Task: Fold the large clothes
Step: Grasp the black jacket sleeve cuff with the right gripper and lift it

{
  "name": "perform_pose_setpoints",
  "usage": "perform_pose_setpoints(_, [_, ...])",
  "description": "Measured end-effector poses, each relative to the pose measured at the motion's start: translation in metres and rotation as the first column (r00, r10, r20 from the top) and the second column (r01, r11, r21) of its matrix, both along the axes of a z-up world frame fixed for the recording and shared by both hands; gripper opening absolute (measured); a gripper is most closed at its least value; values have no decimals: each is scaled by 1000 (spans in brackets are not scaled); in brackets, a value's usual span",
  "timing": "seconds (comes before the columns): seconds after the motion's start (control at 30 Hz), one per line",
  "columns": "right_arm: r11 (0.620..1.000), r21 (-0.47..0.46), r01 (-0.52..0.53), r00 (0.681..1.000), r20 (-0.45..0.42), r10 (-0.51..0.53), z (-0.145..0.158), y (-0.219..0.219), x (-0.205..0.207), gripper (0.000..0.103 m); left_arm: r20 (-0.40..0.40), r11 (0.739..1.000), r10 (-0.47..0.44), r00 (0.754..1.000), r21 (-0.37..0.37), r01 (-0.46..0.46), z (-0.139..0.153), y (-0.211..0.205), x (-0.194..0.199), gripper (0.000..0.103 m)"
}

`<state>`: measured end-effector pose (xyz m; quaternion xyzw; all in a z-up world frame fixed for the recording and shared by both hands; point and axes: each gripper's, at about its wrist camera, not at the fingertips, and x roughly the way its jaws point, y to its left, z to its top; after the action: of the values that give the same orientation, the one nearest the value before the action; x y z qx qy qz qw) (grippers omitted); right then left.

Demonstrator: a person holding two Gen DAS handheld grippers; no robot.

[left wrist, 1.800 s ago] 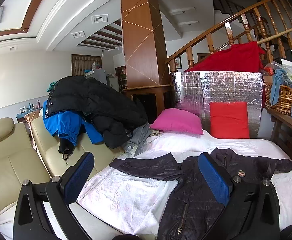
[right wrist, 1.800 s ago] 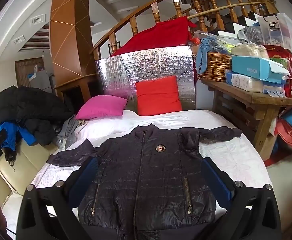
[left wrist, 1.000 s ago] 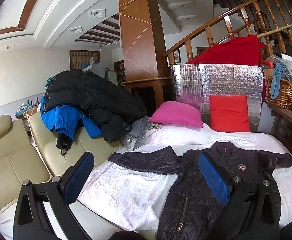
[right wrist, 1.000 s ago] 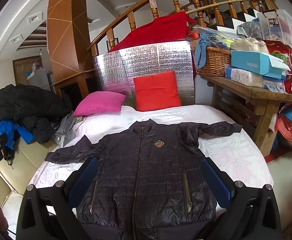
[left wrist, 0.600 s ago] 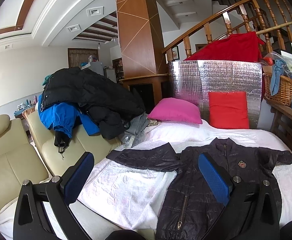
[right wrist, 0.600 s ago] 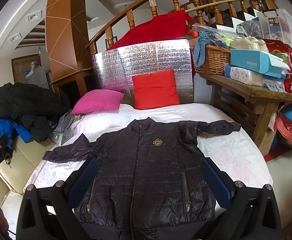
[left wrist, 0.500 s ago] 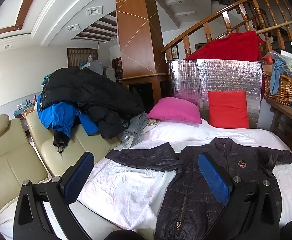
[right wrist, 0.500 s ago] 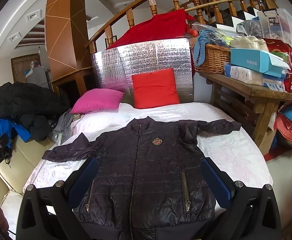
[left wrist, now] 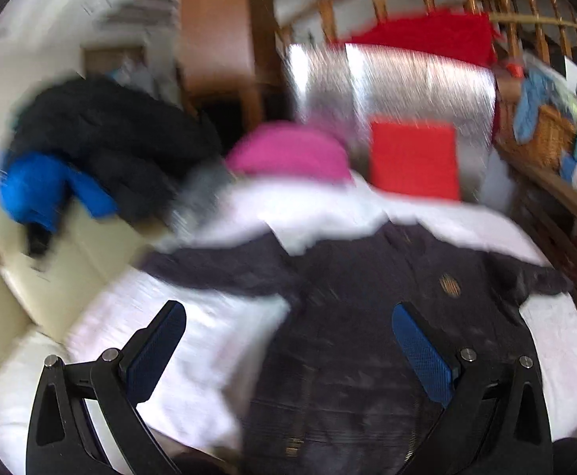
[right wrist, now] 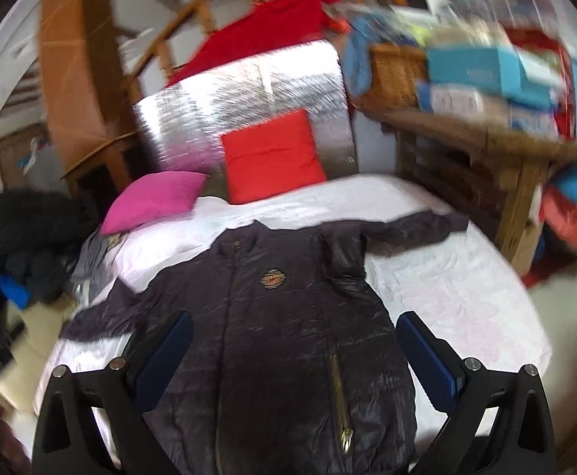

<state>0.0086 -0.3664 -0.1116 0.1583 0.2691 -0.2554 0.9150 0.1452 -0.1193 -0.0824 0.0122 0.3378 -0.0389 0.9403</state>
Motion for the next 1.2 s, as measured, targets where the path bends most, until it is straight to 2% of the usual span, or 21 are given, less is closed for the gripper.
perform_pose_setpoints(0.1, [986,159,59,997,43,-66,-23,-77,10,103,-180,998,-48,982,-36,42,-50,-19,56,103])
perform_pose_setpoints(0.17, [949,294,116,991,28,-129,-51,-122,15,103,-261,998,-51,964,-50,40,-80,-31,87,103])
perform_pose_setpoints(0.27, [881,441,171,969,87,-231,-86,-189,17,103,-313,999,-40,949,-44,27,-112,-50,120,103])
perform_pose_setpoints(0.37, [797,574,190,942,124,-313,-121,-244,26,103,-301,1000,-21,954,-28,13,-126,-65,148,103])
perform_pose_setpoints(0.47, [692,696,190,911,139,-389,-152,-292,42,103,-228,999,-34,973,1,35,-131,-73,157,103])
perform_pose_setpoints(0.57, [662,717,220,881,145,-450,-171,-332,54,103,-180,995,-56,982,66,69,-133,-79,156,103])
perform_pose_setpoints(0.7, [628,718,302,844,105,-526,-192,-376,68,101,-131,993,-70,989,83,81,-130,-79,160,103])
perform_pose_setpoints(0.77, [628,701,339,832,89,-548,-197,-396,74,96,-121,992,-77,990,88,87,-128,-78,162,103])
perform_pose_setpoints(0.8, [632,688,357,828,80,-555,-198,-404,77,89,-112,992,-72,991,98,83,-133,-80,162,103])
perform_pose_setpoints(0.87, [644,657,393,826,55,-561,-202,-421,85,86,-109,990,-64,992,115,77,-135,-84,163,103])
perform_pose_setpoints(0.97, [646,615,452,826,-16,-563,-212,-437,99,76,-127,988,-68,990,131,84,-143,-96,172,103])
perform_pose_setpoints(1.0, [658,589,469,824,-23,-566,-213,-439,102,69,-131,986,-70,989,138,89,-146,-100,174,103])
perform_pose_setpoints(1.03, [685,540,489,828,-40,-559,-210,-440,108,55,-133,985,-72,989,144,91,-147,-101,174,103])
perform_pose_setpoints(1.1, [715,501,488,847,-73,-527,-208,-437,119,37,-125,984,-76,989,150,94,-148,-102,173,103])
perform_pose_setpoints(1.2, [748,478,460,860,-30,-509,-195,-429,121,29,-97,984,-63,993,161,78,-144,-101,173,103])
